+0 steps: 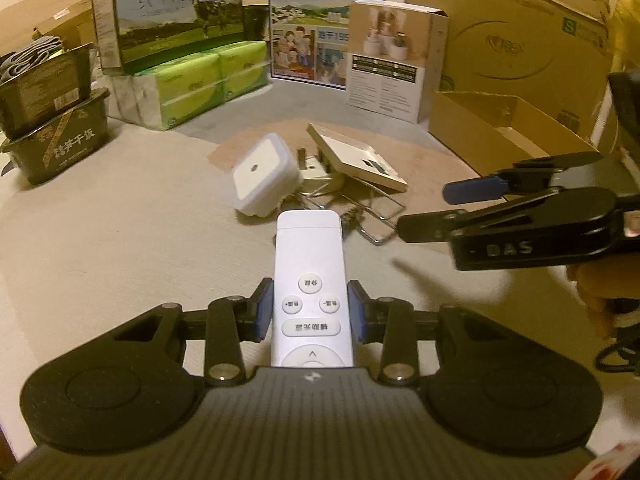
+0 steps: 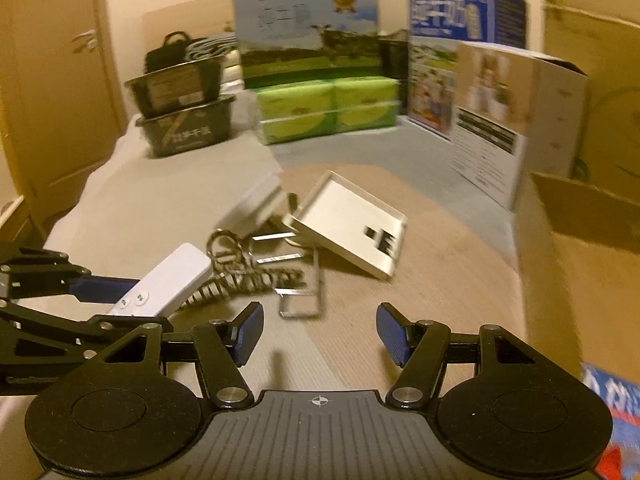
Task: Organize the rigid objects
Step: 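Grasp the metal wire stand with the right gripper while the left gripper holds the remote, then carry the remote and the wire stand toward the cardboard box with both grippers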
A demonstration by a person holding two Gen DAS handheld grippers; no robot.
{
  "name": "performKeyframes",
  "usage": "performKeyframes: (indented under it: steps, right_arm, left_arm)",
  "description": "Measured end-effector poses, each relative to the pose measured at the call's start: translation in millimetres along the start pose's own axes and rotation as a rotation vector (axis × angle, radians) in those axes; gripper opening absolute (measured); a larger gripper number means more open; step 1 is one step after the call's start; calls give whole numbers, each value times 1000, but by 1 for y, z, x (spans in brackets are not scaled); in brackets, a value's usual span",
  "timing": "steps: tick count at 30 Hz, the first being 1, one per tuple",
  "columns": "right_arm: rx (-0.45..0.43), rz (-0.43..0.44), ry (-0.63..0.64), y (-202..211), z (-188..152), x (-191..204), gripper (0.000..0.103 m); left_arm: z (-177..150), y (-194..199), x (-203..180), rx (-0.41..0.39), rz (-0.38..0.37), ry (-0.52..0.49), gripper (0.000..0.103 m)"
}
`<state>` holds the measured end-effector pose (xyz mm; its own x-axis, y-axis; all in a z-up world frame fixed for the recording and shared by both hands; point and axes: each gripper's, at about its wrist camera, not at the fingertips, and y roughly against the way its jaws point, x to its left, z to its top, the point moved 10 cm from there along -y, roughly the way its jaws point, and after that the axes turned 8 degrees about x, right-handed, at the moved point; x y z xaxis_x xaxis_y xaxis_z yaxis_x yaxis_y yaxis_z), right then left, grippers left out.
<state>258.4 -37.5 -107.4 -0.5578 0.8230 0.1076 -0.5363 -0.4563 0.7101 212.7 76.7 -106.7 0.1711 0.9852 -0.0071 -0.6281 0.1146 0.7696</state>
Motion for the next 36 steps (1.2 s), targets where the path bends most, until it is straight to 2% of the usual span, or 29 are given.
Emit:
performKeyframes:
  steps: [3, 4, 5, 7, 9, 15, 22, 25, 28, 29, 30, 31, 33, 36]
  right_arm:
    - [14, 12, 18, -17, 7, 4, 63]
    - [23, 18, 25, -22, 9, 6, 59]
    - [30, 21, 33, -27, 10, 7, 55]
    - [44, 10, 59, -35, 12, 9, 40]
    - [45, -6, 69, -38, 13, 10, 31]
    - [64, -76, 16, -22, -1, 0, 31]
    - [97, -177, -107, 28, -48, -18, 30]
    - [99, -189, -132, 47, -68, -19, 31]
    - [91, -167, -129, 56, -80, -17, 31]
    - [92, -156, -126, 56, -82, -16, 32]
    - [90, -144, -121, 56, -83, -16, 38]
    - [86, -140, -115, 55, -83, -15, 57]
    - [56, -124, -94, 54, -80, -12, 72]
    - [37, -119, -67, 48, -73, -8, 73]
  left_arm:
    - [0, -1, 4, -5, 6, 11, 35]
    - [0, -1, 5, -6, 7, 16, 35]
    - [0, -1, 6, -6, 8, 20, 35]
    - [-2, -1, 8, -5, 10, 30, 35]
    - [-3, -1, 9, -4, 12, 38, 35]
    - [-6, 5, 4, -9, 8, 60, 35]
    - [-13, 17, -18, -13, -26, 68, 35]
    - [-18, 20, -27, -5, -37, 70, 35]
    - [-24, 20, -33, 5, -44, 76, 35]
    - [-25, 20, -34, 7, -46, 78, 35]
    - [-26, 20, -35, 9, -44, 78, 35]
    - [-27, 20, -35, 9, -44, 79, 35]
    - [-26, 20, -35, 8, -43, 82, 35]
    - [-24, 19, -34, 5, -40, 85, 35]
